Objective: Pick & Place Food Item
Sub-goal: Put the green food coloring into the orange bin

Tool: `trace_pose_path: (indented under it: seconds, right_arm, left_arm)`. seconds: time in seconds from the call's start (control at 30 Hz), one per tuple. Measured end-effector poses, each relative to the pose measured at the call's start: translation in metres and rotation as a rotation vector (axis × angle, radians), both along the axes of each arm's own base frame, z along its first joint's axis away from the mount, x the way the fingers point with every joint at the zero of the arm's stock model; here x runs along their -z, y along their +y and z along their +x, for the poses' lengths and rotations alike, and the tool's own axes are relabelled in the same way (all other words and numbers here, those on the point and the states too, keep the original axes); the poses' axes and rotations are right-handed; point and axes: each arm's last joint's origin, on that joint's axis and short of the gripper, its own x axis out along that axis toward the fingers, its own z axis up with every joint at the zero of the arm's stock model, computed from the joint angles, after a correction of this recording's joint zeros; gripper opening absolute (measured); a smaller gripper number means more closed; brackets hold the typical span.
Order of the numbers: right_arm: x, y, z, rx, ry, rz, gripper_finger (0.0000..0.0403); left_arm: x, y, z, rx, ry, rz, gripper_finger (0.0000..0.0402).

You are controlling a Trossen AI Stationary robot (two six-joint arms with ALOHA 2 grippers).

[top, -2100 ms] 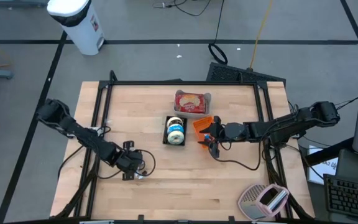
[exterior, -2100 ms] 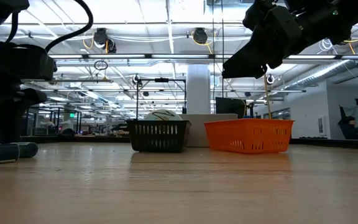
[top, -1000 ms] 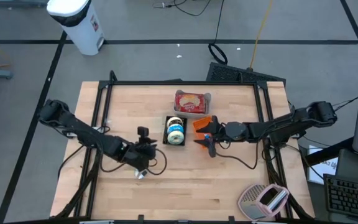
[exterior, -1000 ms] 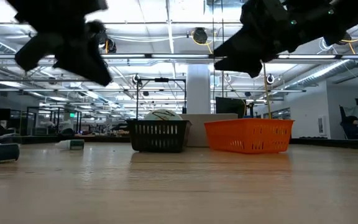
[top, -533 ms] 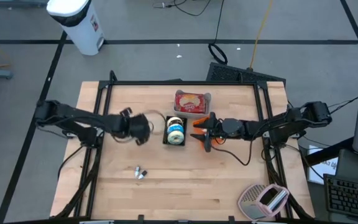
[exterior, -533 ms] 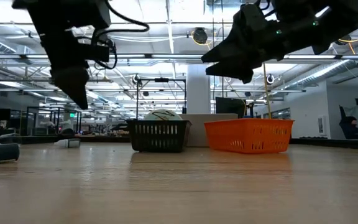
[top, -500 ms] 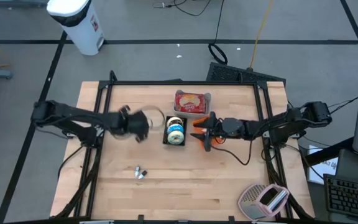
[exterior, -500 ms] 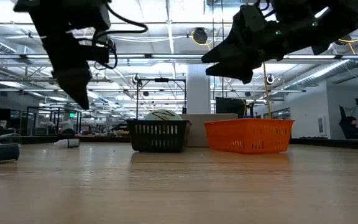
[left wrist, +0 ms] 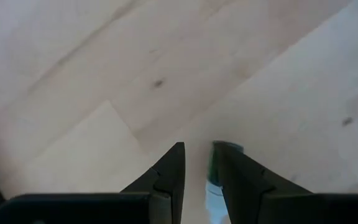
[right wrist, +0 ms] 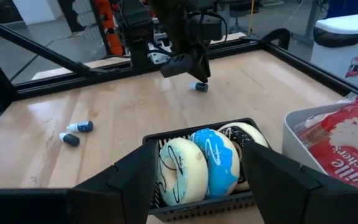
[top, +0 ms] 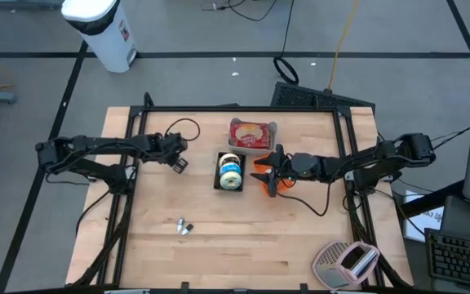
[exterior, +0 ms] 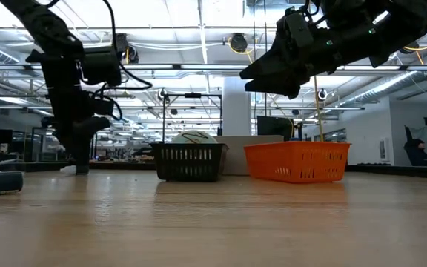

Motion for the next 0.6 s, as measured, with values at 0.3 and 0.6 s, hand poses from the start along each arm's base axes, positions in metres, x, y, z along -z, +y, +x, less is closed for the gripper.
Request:
trace_pose_path:
  seconds: [0.3, 0.6]
  right_arm:
    - [0.0007, 0.0001, -0.0001, -0.001, 0.007, -0.001, 0.0224]
    - [0.0013, 0.0027, 0.0, -0.072, 0.012, 0.022, 0.0224]
  left_arm:
    - [0.0021, -0.0037, -0.0003, 0.019, -0.029, -0.107, 0.0093]
    - [-0.0027, -0.0081, -0.0033, -0.012, -0.049, -0.194, 0.0093]
